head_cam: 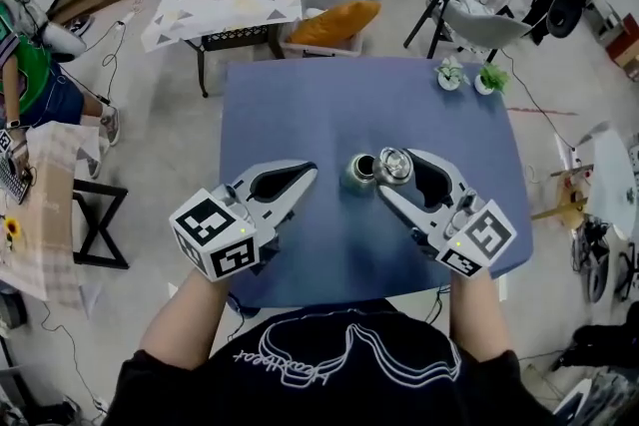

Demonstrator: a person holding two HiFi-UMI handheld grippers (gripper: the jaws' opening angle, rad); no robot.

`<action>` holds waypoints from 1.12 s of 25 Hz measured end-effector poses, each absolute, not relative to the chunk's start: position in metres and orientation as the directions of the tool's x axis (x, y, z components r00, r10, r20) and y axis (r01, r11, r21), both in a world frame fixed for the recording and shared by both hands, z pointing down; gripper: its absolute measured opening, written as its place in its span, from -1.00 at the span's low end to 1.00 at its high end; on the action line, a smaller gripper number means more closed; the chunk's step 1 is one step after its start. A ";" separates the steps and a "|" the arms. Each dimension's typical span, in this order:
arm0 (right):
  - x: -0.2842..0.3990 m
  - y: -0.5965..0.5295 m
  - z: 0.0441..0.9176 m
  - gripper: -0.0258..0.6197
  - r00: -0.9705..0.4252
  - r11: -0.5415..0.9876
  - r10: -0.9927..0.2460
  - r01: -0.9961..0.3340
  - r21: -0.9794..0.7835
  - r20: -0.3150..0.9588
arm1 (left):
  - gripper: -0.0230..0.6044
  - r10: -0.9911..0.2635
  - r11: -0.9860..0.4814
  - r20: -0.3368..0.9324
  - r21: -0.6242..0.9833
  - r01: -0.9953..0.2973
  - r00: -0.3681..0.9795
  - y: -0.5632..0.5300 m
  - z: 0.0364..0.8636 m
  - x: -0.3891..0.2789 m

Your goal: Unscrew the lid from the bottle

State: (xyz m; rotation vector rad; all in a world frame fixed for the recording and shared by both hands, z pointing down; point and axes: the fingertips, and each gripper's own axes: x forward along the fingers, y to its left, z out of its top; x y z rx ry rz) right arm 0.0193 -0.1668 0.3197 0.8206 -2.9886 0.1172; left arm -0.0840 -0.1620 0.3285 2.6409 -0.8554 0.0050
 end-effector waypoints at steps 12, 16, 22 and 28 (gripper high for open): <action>0.034 -0.085 0.270 -0.16 -0.716 0.716 -0.698 -0.697 -0.036 -0.029 | -0.91 -0.595 -0.770 0.050 0.253 -0.586 0.802 -0.077 0.275 -0.085; 0.032 -0.067 0.274 -0.16 -0.702 0.702 -0.712 -0.711 -0.033 -0.036 | -0.91 -0.595 -0.774 0.028 0.248 -0.582 0.803 -0.058 0.273 -0.086; 0.031 -0.053 0.284 -0.16 -0.692 0.693 -0.720 -0.718 -0.065 -0.043 | -0.91 -0.595 -0.776 0.033 0.239 -0.584 0.803 -0.044 0.277 -0.085; 0.031 -0.048 0.293 -0.16 -0.686 0.688 -0.726 -0.722 -0.075 -0.048 | -0.91 -0.607 -0.765 0.047 0.237 -0.599 0.794 -0.040 0.285 -0.085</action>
